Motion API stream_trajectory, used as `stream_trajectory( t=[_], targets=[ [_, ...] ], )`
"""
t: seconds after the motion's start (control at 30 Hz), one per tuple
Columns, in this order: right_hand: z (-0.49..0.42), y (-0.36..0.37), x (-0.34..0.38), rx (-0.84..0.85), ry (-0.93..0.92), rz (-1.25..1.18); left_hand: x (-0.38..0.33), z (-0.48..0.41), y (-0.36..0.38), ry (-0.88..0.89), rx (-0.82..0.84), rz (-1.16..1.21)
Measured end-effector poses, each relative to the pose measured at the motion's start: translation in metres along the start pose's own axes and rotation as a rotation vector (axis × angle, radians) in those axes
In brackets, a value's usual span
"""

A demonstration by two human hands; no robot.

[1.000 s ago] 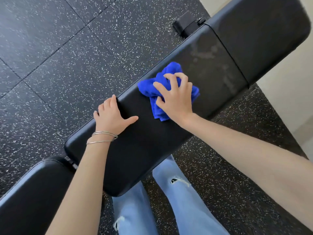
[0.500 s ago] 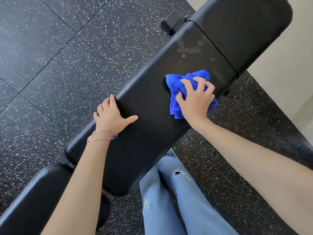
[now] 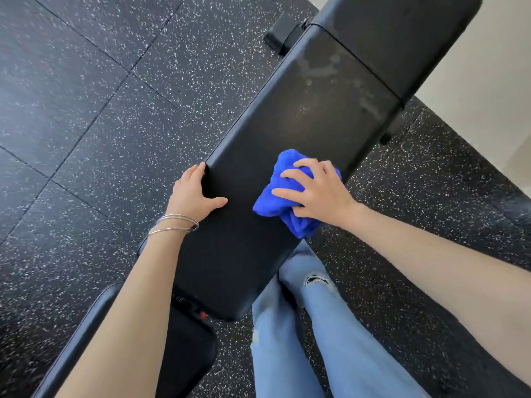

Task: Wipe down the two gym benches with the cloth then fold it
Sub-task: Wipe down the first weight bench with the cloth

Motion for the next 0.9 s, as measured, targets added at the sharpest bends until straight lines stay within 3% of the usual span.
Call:
stream_trajectory(
  t=[0.17, 0.27, 0.4, 0.5, 0.57, 0.7, 0.77, 0.83, 0.9],
  targets=[
    [0.000, 0.013, -0.079, 0.052, 0.960, -0.233, 0.018, 0.015, -0.005, 0.006, -0.028, -0.002],
    [-0.016, 0.018, -0.050, 0.073, 1.082, -0.201, 0.034, 0.032, -0.003, -0.016, -0.034, -0.003],
    [-0.030, 0.025, 0.001, 0.131, 0.958, -0.178, 0.050, 0.055, -0.007, -0.028, -0.086, -0.007],
    [-0.025, 0.018, 0.046, 0.067, 0.732, -0.144, 0.055, 0.066, -0.009, -0.007, -0.119, -0.014],
    [-0.013, 0.012, 0.080, 0.009, 0.440, -0.129, 0.056, 0.070, -0.008, -0.012, -0.123, -0.002],
    [0.029, 0.017, 0.111, 0.035, -0.405, -0.035, 0.055, 0.070, -0.008, -0.039, -0.097, 0.012],
    [0.028, 0.018, 0.087, 0.087, -0.613, 0.021, 0.053, 0.070, -0.007, -0.040, -0.054, -0.019],
    [0.001, 0.011, 0.045, 0.056, -0.514, 0.062, 0.051, 0.070, -0.007, -0.044, -0.016, -0.045],
    [-0.033, 0.004, -0.011, 0.035, -0.087, 0.028, 0.049, 0.071, -0.006, -0.055, 0.015, -0.069]
  ],
)
Point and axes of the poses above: each hand's wrist, its own z-axis away from the middle knuckle, its own y-axis out of the palm, x = y × z, the point moved 10 cm from there along -z, towards the middle knuckle, and after that the axes turned 15 degrees about y, right-handed, at the moved point
